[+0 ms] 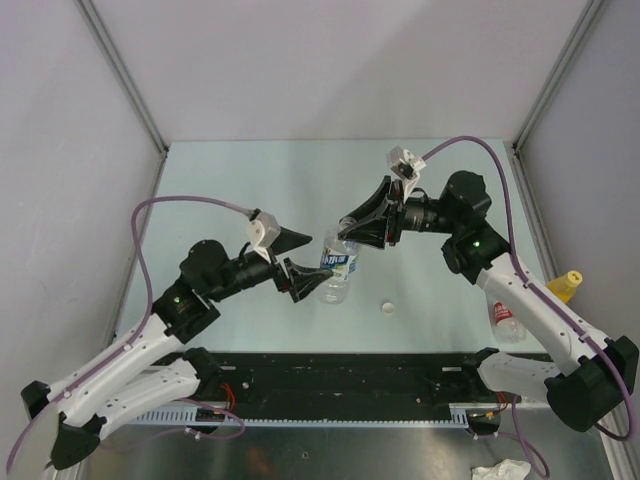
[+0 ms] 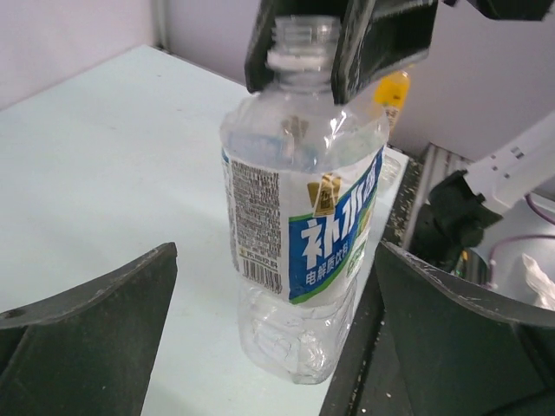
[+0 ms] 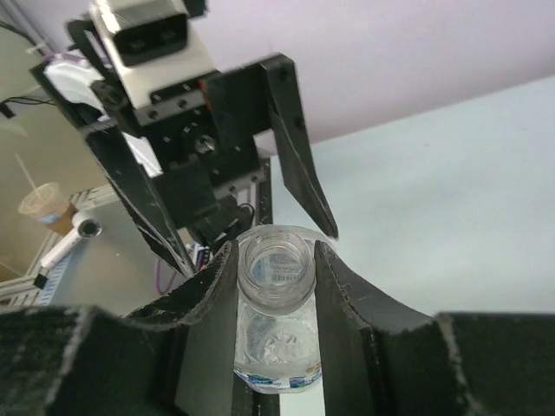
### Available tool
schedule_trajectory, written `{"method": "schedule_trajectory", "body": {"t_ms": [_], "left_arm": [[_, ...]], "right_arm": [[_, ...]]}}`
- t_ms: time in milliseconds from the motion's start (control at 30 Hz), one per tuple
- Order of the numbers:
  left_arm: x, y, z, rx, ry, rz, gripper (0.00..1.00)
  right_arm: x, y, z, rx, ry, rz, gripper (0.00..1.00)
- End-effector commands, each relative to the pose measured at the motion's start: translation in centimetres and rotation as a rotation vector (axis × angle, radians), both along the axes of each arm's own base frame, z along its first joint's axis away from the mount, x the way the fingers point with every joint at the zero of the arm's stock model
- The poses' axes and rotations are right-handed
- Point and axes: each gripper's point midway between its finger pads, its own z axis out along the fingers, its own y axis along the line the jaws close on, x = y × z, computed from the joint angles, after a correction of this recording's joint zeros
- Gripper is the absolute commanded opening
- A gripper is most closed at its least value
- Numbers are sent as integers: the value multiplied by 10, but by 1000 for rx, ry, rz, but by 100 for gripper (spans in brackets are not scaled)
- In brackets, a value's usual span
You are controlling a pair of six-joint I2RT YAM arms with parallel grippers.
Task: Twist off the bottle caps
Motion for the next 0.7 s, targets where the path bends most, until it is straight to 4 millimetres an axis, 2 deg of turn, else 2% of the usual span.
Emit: {"method": "schedule_trajectory", "body": {"t_ms": [0,200,467,667], "left_arm": [[22,22,6,-17,-41,178,99],[30,32,1,-1,-39,247,99],[36,27,-10,39,-22,249,100],[41,23,-14,65,-21,246,100]], "right_arm": [[23,-3,-20,-75,-26,-125,0],[64,-11,-44,-152,-20,-324,0],[118,-22,-70,-218,-5,-560,0],[162,-32,-80,-211,2,-742,0]]}}
